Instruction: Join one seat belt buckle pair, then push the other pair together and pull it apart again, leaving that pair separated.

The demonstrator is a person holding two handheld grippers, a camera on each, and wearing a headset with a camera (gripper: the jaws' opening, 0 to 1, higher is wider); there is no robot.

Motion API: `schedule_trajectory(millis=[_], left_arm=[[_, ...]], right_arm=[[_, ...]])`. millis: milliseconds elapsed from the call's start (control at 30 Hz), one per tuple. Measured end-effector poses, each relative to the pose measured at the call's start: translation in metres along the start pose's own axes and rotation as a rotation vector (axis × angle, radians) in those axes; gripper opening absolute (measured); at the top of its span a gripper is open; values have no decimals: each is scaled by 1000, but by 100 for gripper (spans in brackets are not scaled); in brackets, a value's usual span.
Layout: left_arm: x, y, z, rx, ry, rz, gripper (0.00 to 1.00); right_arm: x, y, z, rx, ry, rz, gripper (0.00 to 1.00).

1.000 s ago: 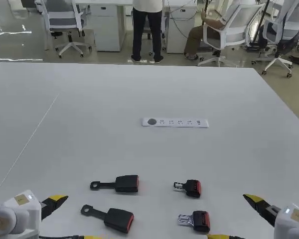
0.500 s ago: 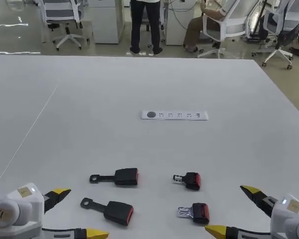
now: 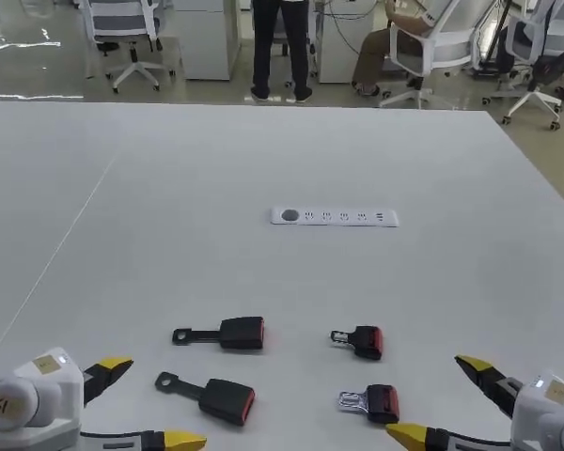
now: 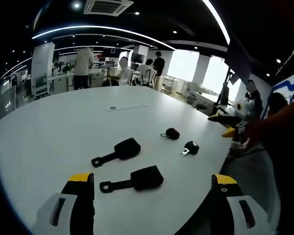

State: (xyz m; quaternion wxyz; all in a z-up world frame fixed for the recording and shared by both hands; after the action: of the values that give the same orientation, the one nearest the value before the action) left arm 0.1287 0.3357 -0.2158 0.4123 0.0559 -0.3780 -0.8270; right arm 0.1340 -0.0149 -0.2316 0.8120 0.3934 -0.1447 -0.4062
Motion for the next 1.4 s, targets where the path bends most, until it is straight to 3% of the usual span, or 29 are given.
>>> schedule_trajectory(millis=[1400], left_arm=[[1, 7, 5, 9, 6, -24, 100]], right_arm=[[0, 1, 6, -2, -14, 12, 95]])
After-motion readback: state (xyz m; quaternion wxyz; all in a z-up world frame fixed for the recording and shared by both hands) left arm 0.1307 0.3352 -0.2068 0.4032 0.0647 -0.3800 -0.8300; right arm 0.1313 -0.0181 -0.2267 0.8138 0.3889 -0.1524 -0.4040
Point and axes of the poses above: the centre of the closed fingertips' face, and the gripper's own axes: z roughly backward along the fingers, x roughly to its right, y roughly out of its top, the point moved 4 cm from there along z, roughly backward along the fingers, and after that the axes turned 15 degrees about -x, right-handed, at the moved point
